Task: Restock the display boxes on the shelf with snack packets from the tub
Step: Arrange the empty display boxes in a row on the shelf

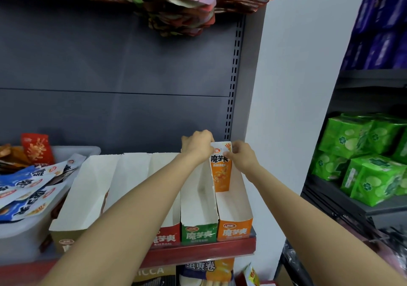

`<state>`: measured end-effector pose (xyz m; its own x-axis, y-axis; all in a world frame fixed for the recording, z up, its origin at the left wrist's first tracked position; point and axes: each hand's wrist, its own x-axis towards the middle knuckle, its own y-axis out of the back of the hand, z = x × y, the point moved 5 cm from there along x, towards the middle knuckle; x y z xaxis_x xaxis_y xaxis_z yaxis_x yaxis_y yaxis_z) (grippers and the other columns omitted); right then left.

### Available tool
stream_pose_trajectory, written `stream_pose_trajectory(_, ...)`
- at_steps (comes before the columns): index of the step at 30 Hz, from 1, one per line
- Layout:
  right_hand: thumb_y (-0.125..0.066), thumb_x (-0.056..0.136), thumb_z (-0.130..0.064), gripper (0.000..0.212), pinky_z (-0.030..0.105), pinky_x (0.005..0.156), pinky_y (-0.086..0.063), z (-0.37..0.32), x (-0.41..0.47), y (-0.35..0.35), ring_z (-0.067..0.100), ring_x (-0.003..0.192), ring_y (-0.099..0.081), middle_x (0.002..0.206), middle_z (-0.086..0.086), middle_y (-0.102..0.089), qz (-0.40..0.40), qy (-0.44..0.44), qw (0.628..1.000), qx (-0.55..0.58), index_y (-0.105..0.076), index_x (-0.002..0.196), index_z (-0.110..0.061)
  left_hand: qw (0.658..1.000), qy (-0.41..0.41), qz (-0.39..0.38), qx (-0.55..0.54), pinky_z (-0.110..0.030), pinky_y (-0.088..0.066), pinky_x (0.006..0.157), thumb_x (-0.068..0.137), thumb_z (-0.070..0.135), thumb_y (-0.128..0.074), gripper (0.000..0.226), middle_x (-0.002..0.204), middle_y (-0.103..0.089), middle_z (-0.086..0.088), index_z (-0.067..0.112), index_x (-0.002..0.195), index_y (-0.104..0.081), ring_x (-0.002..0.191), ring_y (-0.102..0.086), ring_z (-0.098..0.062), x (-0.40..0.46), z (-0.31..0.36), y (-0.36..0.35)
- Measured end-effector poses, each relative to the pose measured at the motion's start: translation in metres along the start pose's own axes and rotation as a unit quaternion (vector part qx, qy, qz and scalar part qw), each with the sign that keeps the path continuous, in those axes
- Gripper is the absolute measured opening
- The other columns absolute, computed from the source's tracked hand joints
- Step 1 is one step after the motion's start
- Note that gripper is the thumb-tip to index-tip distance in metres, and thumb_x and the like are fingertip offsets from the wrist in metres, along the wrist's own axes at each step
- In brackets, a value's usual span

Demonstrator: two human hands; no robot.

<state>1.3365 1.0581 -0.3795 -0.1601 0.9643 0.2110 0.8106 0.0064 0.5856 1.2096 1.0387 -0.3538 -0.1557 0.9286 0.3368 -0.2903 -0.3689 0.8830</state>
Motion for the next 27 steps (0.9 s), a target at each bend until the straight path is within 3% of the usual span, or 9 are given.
stream_pose_trajectory(9,-0.058,0.093,-0.023,0.038,0.034,0.086,-0.049,-0.001,0.005,-0.001,0.027,0.109,-0.06,0.123,0.012,-0.06,-0.013,-0.001,1.0,-0.029,-0.049,0.125,-0.006,0.998,0.029,-0.017,-0.057,-0.046,-0.039,0.098,0.088,0.027,-0.065,0.018,0.106,-0.065,-0.003,0.019,0.103,-0.061,0.099,-0.058,-0.022,0.002,-0.005,-0.003)
stream_pose_trajectory(17,-0.061,0.091,-0.019,0.054,0.037,0.094,-0.046,-0.003,0.0,0.011,0.028,0.12,-0.054,0.134,0.012,-0.052,0.024,0.012,0.999,-0.023,-0.037,0.137,-0.008,0.998,-0.002,0.035,-0.054,-0.043,-0.036,0.097,0.089,0.026,-0.063,0.037,0.122,-0.059,-0.002,0.018,0.124,-0.052,0.115,-0.052,-0.022,-0.012,-0.002,0.012)
stream_pose_trajectory(22,-0.057,0.092,-0.016,0.036,0.026,0.087,-0.042,-0.029,-0.027,0.01,0.023,0.112,-0.053,0.127,0.009,-0.052,0.083,0.121,0.985,-0.094,-0.051,0.127,-0.013,0.988,-0.035,0.121,-0.094,-0.039,-0.043,0.095,0.092,0.023,-0.058,0.027,0.115,-0.061,0.002,0.019,0.118,-0.055,0.11,-0.055,-0.018,-0.05,-0.003,0.043)
stream_pose_trajectory(27,-0.054,0.092,-0.015,0.021,0.023,0.082,-0.045,-0.087,-0.08,-0.027,0.012,0.093,-0.059,0.106,0.0,-0.066,-0.013,0.227,0.972,-0.051,-0.062,0.112,-0.013,0.978,-0.014,0.145,-0.148,-0.037,-0.053,0.078,0.09,0.019,-0.054,0.015,0.091,-0.066,0.008,0.02,0.103,-0.061,0.088,-0.061,-0.014,-0.117,-0.045,0.086)
